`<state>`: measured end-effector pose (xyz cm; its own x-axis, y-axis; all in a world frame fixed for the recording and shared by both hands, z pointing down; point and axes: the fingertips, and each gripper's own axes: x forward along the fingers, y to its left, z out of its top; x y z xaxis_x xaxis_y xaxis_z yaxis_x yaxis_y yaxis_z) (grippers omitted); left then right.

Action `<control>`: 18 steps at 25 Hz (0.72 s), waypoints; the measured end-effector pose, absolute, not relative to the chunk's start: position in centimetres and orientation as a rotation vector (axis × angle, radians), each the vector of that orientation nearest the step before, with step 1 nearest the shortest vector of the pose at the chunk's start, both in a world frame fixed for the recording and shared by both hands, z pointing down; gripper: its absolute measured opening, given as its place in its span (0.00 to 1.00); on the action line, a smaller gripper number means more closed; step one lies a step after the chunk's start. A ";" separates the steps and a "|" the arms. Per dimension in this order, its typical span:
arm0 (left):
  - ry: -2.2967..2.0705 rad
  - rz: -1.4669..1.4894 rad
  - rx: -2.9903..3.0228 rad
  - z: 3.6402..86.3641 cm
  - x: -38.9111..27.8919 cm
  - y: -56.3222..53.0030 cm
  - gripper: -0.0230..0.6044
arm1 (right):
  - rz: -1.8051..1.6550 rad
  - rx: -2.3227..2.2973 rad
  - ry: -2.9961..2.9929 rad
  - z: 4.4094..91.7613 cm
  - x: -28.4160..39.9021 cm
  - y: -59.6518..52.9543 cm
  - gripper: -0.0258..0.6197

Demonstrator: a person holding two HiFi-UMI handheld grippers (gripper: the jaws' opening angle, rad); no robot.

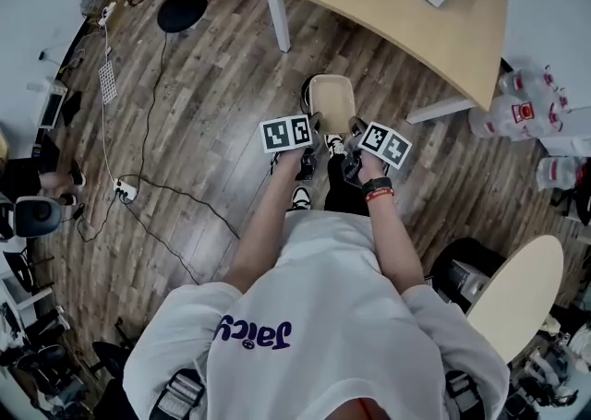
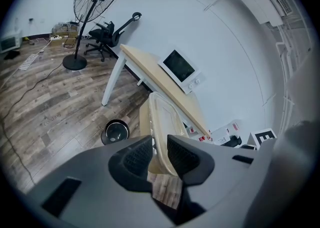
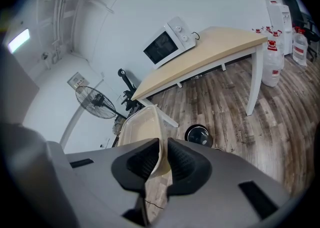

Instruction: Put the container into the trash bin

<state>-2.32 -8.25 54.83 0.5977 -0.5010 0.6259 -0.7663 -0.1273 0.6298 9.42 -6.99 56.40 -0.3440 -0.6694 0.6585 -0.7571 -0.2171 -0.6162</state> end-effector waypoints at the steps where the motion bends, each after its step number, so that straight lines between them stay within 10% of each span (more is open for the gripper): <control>1: -1.041 0.324 1.781 55.0 -2.2 -8.7 0.21 | 1.630 1.742 -1.908 56.6 9.5 -7.4 0.12; 18: -1.081 0.391 1.638 59.9 -1.1 -10.0 0.21 | 1.720 1.651 -1.762 61.5 10.6 -8.8 0.12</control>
<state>-1.08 -9.99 59.87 0.5324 -0.4491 0.7176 -0.8042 -0.0036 0.5944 10.57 -8.84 61.50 -0.3692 -0.5548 0.7456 -0.7587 -0.2834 -0.5866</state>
